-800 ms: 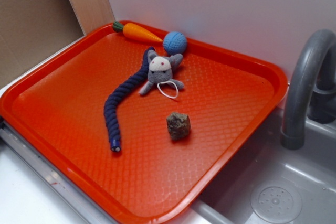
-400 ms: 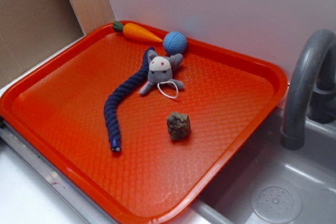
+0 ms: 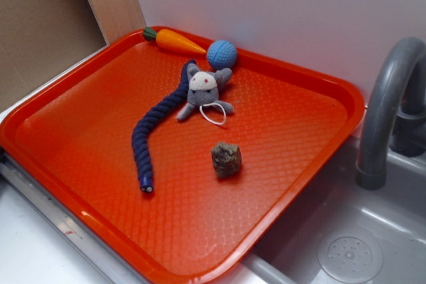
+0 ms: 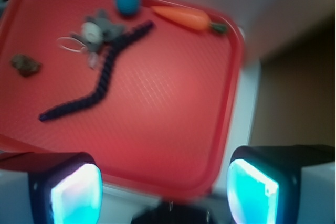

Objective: Grab the rock.

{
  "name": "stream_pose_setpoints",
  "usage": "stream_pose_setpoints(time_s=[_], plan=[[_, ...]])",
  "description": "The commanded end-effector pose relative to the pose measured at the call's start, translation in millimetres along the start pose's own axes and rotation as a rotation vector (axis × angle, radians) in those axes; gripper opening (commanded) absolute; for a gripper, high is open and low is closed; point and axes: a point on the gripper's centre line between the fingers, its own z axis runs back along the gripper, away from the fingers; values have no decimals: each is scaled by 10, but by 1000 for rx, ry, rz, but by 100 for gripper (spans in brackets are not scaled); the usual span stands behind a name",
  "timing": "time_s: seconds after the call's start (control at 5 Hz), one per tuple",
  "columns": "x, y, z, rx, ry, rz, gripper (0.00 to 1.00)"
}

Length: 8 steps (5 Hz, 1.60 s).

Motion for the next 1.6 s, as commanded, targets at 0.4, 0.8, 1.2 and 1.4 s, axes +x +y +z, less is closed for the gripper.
stream_pose_setpoints(time_s=[0.4, 0.8, 1.2, 1.4], plan=[[649, -1611, -305, -115, -95, -664, 100], [722, -2012, -805, -146, 45, -603, 100], [792, -2132, -1244, -192, 85, -590, 100], [774, -2105, -1407, -166, 148, -523, 100]])
